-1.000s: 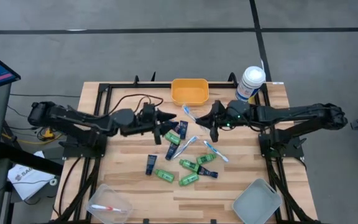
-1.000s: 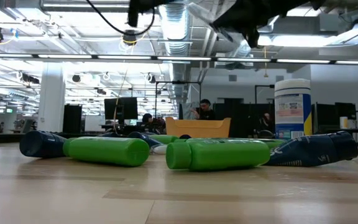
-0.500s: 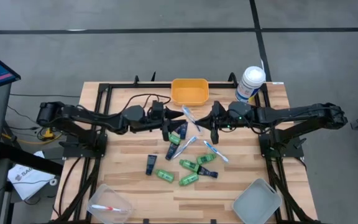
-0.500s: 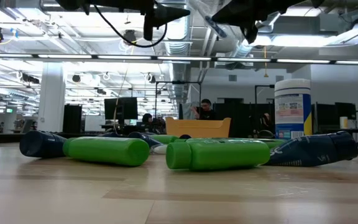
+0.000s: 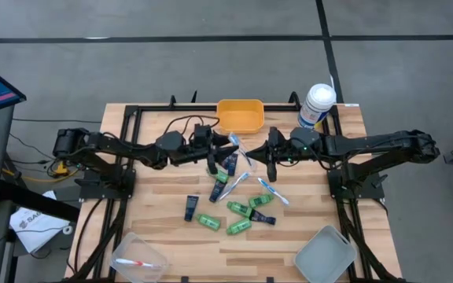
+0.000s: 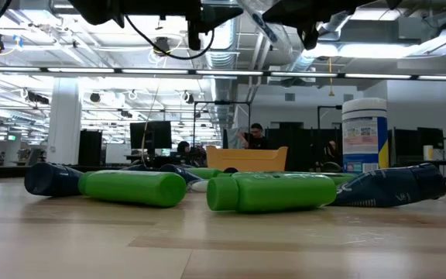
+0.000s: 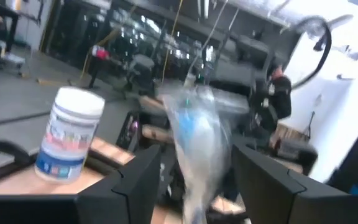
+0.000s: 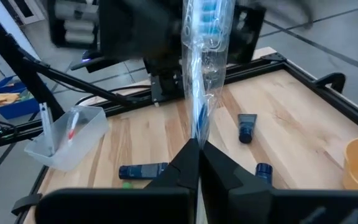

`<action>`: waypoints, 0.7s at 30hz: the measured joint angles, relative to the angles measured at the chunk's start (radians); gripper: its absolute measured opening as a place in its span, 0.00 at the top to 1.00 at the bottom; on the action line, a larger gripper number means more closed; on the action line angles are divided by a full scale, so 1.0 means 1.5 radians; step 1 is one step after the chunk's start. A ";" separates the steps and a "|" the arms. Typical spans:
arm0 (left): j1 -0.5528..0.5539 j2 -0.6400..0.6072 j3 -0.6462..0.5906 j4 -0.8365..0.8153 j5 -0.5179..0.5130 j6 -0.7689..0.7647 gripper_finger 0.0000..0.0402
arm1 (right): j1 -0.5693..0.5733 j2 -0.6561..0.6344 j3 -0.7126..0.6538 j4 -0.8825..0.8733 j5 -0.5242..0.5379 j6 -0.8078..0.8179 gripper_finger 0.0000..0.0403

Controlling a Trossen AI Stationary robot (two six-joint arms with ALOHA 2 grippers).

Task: Pick & Place Travel size toiletries
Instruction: Put the blue toothbrush into the transparent bin

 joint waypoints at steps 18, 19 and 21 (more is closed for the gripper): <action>0.010 0.005 0.000 0.010 0.051 -0.003 0.86 | 0.004 0.000 0.000 -0.002 -0.001 0.000 1.00; 0.010 0.005 0.000 0.010 0.051 -0.003 0.86 | 0.004 0.000 0.000 -0.002 -0.001 0.000 1.00; 0.010 0.005 0.000 0.010 0.051 -0.003 0.87 | 0.004 0.000 0.000 -0.002 -0.001 0.000 1.00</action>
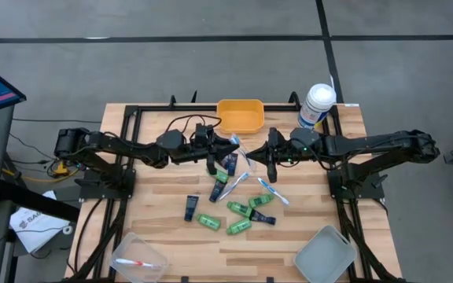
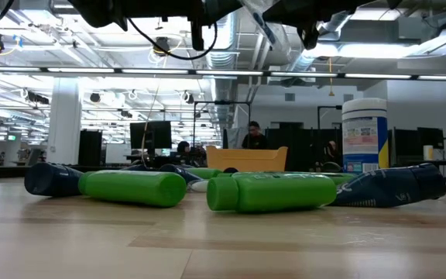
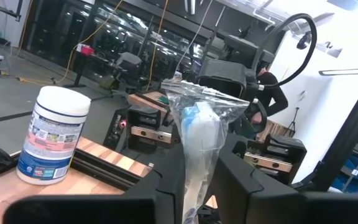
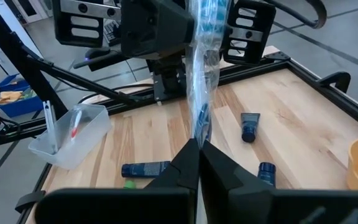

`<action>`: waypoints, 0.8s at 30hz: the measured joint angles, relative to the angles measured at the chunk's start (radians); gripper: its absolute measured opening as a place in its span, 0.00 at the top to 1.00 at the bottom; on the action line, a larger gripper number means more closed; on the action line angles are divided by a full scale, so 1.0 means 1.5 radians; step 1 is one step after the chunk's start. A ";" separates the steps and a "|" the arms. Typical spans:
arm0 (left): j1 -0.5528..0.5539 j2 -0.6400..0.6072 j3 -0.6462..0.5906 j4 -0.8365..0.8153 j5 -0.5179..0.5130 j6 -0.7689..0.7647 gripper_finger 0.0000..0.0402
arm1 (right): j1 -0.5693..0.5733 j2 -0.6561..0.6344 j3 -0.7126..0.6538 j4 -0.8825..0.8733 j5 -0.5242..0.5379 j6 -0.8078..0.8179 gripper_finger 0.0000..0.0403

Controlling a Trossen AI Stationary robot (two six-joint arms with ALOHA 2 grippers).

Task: Pick & Place Travel size toiletries
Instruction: Put the blue toothbrush into the transparent bin

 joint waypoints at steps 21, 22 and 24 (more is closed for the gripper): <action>-0.015 -0.080 0.000 -0.139 0.164 -0.067 0.86 | 0.003 -0.157 -0.001 -0.056 -0.014 -0.085 0.53; -0.024 -0.099 0.000 -0.196 0.195 -0.083 0.86 | 0.003 -0.170 -0.001 -0.066 -0.014 -0.080 0.51; -0.051 -0.132 0.000 -0.308 0.239 -0.107 0.86 | 0.001 -0.193 -0.001 -0.089 -0.014 -0.064 0.49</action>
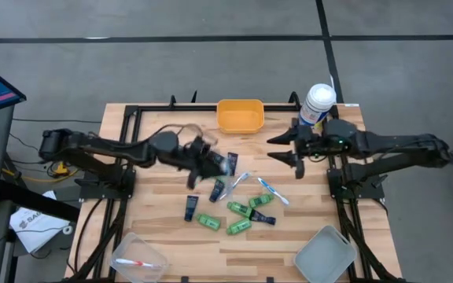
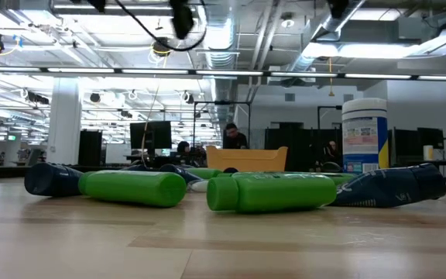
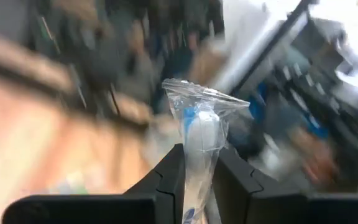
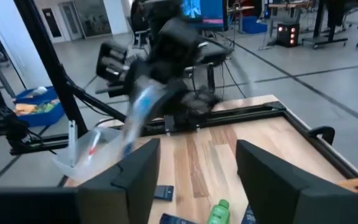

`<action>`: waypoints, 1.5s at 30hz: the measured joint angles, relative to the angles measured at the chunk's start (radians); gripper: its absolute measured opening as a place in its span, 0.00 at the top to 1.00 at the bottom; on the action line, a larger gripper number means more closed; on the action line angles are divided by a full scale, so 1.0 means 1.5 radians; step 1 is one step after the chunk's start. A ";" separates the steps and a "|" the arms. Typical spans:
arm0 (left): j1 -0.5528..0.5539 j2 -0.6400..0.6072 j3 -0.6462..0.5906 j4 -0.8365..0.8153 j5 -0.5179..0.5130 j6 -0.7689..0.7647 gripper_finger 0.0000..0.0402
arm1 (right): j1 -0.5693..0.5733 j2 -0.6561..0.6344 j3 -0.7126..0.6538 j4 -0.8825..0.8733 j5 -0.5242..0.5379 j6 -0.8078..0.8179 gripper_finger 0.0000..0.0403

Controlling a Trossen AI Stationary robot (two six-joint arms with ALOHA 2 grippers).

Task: Pick & Place Travel size toiletries
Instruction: Put the blue toothbrush into the transparent bin

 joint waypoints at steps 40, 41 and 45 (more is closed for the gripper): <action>-0.550 -0.094 -0.001 -0.613 -0.087 -0.157 0.86 | -0.078 -0.031 0.001 -0.091 0.001 0.020 0.60; -0.553 -0.094 -0.001 -0.613 -0.087 -0.150 0.86 | -0.078 -0.031 0.001 -0.091 0.001 0.020 0.60; -0.557 -0.094 -0.001 -0.613 -0.087 -0.131 0.86 | -0.078 -0.031 0.001 -0.091 0.001 0.020 0.61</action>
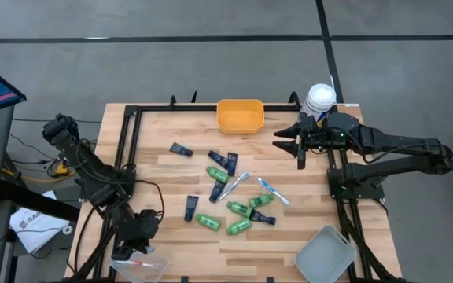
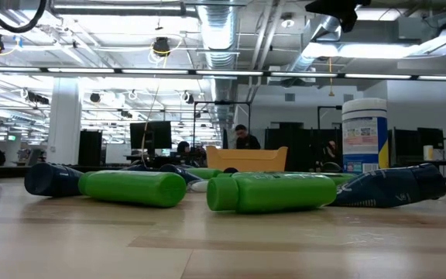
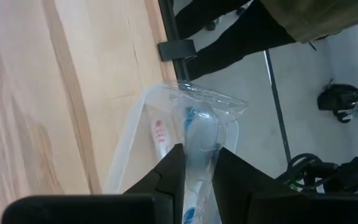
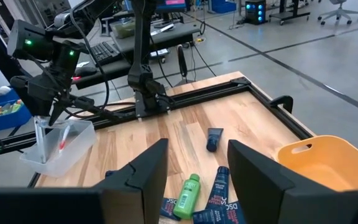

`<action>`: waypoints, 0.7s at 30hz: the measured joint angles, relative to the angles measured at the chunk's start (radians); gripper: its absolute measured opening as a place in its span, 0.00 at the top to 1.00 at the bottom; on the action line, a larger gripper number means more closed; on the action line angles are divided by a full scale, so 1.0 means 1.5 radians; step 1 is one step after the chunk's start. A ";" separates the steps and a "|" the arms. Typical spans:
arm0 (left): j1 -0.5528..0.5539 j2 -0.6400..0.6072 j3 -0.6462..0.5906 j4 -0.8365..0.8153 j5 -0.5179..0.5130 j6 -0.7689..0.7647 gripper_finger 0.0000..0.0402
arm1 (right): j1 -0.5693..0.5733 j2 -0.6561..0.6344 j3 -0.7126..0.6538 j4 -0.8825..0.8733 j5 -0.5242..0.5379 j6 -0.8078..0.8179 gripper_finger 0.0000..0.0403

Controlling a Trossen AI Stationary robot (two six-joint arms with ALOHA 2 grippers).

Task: Pick & Place Travel size toiletries
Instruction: Put the blue toothbrush into the transparent bin

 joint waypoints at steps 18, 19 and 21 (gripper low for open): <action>-0.014 0.053 0.000 0.053 0.062 0.001 0.86 | 0.000 0.000 0.000 0.000 0.000 0.002 0.66; -0.014 0.061 0.000 0.050 0.064 0.001 0.86 | 0.000 0.000 0.000 0.000 0.000 0.001 0.66; -0.014 0.076 0.000 0.051 0.063 0.001 0.86 | -0.002 0.000 0.000 0.000 0.000 0.001 0.66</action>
